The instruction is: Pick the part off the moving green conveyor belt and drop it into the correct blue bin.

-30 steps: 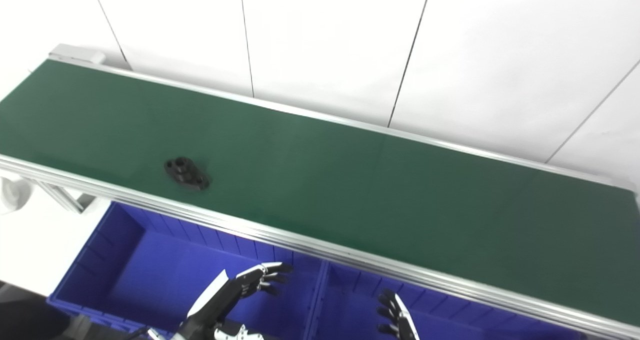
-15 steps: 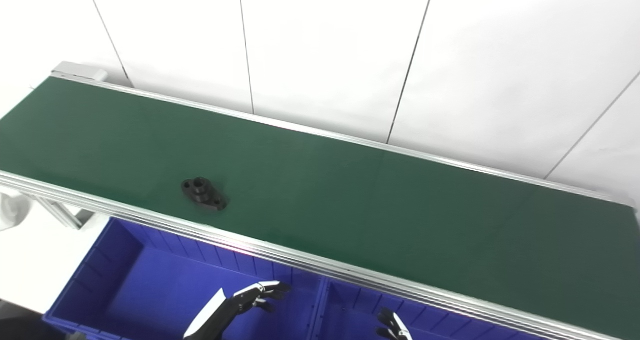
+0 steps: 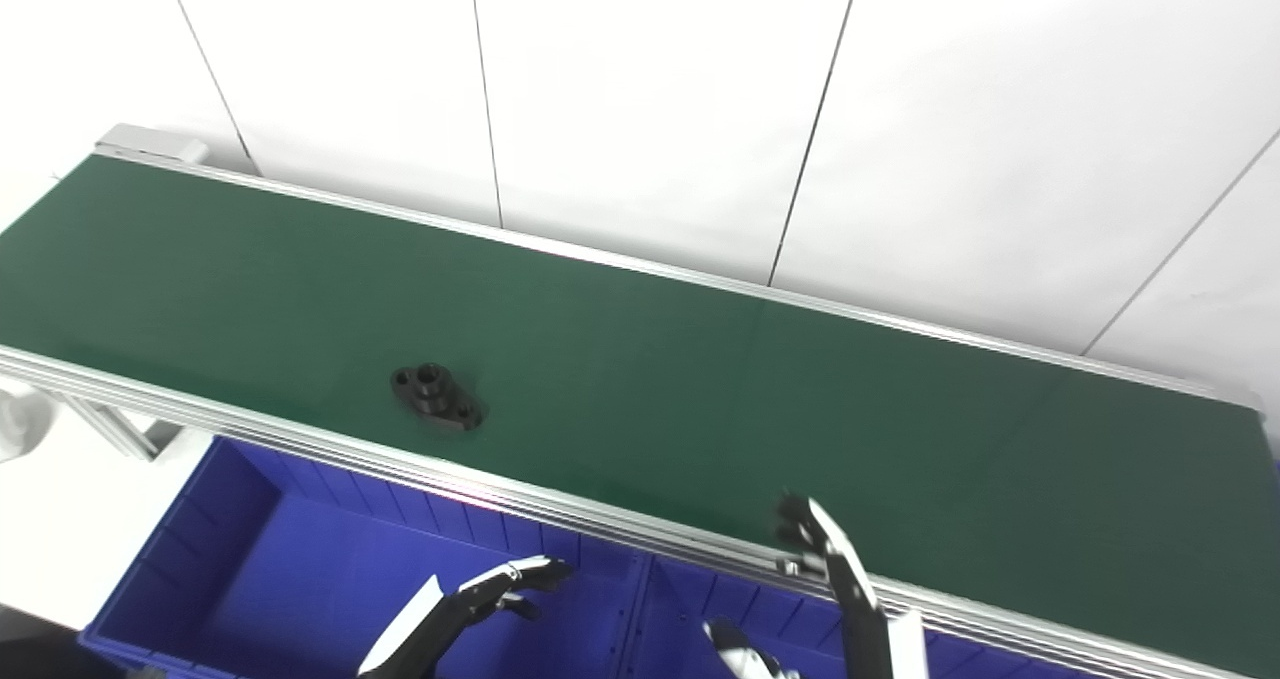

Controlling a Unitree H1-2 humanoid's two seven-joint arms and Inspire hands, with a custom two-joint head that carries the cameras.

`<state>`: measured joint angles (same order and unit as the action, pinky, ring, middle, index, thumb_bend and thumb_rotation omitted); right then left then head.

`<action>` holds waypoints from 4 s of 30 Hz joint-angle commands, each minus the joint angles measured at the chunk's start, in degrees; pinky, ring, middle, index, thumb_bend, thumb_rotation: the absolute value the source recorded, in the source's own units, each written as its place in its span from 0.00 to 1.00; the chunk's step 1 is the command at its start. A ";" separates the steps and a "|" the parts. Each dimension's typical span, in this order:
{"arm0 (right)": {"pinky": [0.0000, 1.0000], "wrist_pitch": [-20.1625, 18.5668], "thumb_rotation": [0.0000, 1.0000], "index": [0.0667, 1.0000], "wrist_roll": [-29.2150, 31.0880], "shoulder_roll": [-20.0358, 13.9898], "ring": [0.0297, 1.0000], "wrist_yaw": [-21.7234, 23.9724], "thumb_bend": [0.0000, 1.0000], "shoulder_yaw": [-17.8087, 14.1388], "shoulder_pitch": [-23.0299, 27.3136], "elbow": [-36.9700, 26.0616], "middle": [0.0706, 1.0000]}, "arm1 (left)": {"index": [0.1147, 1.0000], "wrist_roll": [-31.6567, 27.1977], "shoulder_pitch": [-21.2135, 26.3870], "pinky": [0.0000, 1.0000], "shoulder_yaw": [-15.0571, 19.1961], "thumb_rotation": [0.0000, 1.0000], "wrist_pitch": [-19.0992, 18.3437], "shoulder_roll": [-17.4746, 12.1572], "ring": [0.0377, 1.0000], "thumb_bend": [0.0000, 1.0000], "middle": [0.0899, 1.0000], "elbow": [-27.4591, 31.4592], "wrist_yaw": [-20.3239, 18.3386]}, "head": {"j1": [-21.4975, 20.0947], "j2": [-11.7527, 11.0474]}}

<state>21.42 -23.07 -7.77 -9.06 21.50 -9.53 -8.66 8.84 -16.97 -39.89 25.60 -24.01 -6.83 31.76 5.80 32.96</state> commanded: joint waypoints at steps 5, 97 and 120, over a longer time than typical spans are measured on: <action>0.60 -5.01 0.29 0.78 -2.68 1.94 0.70 4.47 0.72 -2.30 4.00 -4.76 0.75 | 0.82 0.88 0.64 0.70 -0.54 0.38 1.33 -1.56 0.82 0.78 0.87 1.78 2.64 | -2.27 1.52; 0.24 -24.48 0.00 0.46 -25.28 4.07 0.38 17.05 0.52 17.07 39.13 28.08 0.47 | 0.86 -3.01 -4.15 0.77 5.43 0.37 1.33 -0.96 0.83 0.66 0.89 6.88 -5.34 | -6.93 10.35; 0.20 -29.38 0.00 0.45 -27.87 1.95 0.43 19.36 0.52 11.41 29.23 0.85 0.44 | 0.86 -3.75 -5.77 0.78 8.90 0.37 1.33 0.47 0.84 0.66 0.89 8.15 -10.02 | -7.50 11.28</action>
<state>-6.92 -50.57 -5.67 9.89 33.93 19.95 -5.06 5.13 -22.11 -31.52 25.60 -23.32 -0.67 21.89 -1.76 44.21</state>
